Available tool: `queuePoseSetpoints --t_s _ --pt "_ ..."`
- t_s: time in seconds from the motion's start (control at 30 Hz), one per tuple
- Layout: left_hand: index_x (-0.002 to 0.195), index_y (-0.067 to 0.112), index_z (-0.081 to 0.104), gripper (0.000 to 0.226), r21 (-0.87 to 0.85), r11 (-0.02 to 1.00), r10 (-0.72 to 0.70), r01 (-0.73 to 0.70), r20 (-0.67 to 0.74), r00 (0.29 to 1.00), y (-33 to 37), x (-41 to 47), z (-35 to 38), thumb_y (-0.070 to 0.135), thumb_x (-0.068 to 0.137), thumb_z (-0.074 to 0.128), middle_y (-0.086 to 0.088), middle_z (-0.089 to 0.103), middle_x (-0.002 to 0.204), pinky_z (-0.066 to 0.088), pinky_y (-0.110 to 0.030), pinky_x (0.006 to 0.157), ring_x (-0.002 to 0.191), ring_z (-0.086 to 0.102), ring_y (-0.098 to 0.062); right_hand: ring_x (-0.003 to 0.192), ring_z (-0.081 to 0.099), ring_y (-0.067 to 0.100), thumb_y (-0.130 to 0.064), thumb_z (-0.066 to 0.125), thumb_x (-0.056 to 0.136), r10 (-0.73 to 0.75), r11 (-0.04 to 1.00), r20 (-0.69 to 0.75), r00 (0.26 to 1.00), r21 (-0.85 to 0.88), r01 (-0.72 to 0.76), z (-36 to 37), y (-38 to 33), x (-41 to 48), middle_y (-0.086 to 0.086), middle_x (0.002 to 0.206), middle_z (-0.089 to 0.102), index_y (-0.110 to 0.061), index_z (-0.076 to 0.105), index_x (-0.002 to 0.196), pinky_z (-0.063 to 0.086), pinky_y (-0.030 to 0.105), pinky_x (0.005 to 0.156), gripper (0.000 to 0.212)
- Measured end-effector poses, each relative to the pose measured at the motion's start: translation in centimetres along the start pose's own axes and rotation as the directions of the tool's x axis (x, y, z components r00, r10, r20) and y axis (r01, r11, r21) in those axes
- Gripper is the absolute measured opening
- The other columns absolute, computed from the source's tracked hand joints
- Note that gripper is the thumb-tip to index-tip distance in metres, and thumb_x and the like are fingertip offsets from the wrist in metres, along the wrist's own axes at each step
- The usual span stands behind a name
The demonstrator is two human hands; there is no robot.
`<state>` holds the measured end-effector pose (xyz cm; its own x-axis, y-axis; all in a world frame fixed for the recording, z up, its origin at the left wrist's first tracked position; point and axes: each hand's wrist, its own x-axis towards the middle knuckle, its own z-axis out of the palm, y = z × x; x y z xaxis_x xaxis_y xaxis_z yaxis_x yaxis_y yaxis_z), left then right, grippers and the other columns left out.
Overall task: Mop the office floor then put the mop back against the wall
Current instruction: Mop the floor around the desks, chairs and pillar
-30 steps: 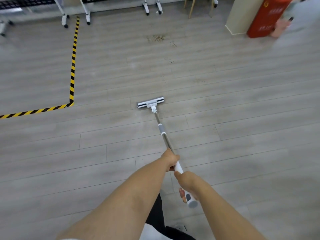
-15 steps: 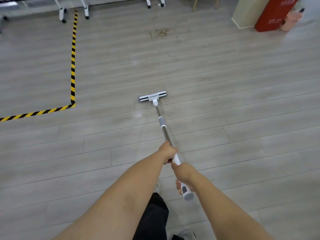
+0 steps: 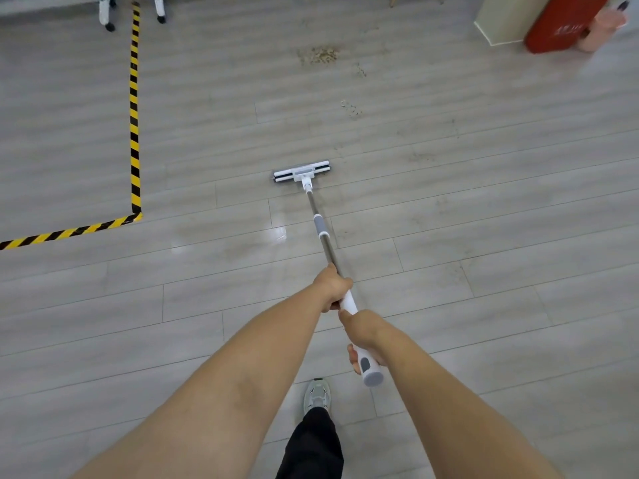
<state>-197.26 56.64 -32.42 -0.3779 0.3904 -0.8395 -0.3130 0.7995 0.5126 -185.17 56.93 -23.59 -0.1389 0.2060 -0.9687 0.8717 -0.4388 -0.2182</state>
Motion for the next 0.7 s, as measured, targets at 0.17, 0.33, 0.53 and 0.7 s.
queuePoseSetpoints --t_s 0.17,0.33,0.53,0.7 --pt "0.125 0.019 0.046 0.031 0.0 1.0 0.002 -0.002 -0.031 1.0 -2.6 -1.6 3.4 0.016 0.096 0.056 -0.011 0.057 0.114 0.054 -0.034 0.064 0.098 0.06 -0.03 0.057 0.054 0.026 -0.051 0.035 0.103 -0.035 0.993 -0.041 0.999 -0.116 0.03 -0.4 4.7 1.0 0.01 0.057 0.059 -0.008 0.05 0.108 0.054 0.044 0.075 0.046" --pt "0.121 0.018 0.046 0.025 -0.018 1.0 -0.014 0.014 -0.02 1.0 -6.7 -6.3 7.9 0.016 0.097 0.055 -0.009 0.056 0.111 0.049 -0.03 0.055 0.092 0.058 -0.027 0.059 0.053 0.026 -0.053 0.031 0.104 -0.039 0.988 -0.035 0.999 -0.154 0.033 -1.4 11.8 -1.0 0.01 0.059 0.058 -0.007 0.046 0.118 0.055 0.044 0.085 0.05" --pt "0.124 0.016 0.047 0.03 0.005 1.0 -0.006 0.006 -0.004 1.0 -15.7 -14.4 16.0 0.013 0.095 0.053 -0.012 0.058 0.115 0.049 -0.03 0.051 0.084 0.059 -0.024 0.061 0.054 0.023 -0.053 0.034 0.102 0.014 0.994 -0.07 0.997 -0.111 -0.022 -1.8 25.8 -5.3 0.008 0.066 0.059 -0.011 0.051 0.098 0.057 0.037 0.075 0.046" --pt "0.123 0.019 0.046 0.029 0.039 0.999 -0.033 0.033 0.0 0.999 -23.7 -21.3 22.9 0.015 0.095 0.053 -0.01 0.059 0.115 0.053 -0.031 0.053 0.087 0.061 -0.024 0.065 0.059 0.025 -0.06 0.035 0.099 0.06 0.985 -0.089 0.994 -0.154 -0.073 -1.7 38.1 -8.4 0.009 0.064 0.062 -0.011 0.051 0.097 0.06 0.041 0.088 0.052"
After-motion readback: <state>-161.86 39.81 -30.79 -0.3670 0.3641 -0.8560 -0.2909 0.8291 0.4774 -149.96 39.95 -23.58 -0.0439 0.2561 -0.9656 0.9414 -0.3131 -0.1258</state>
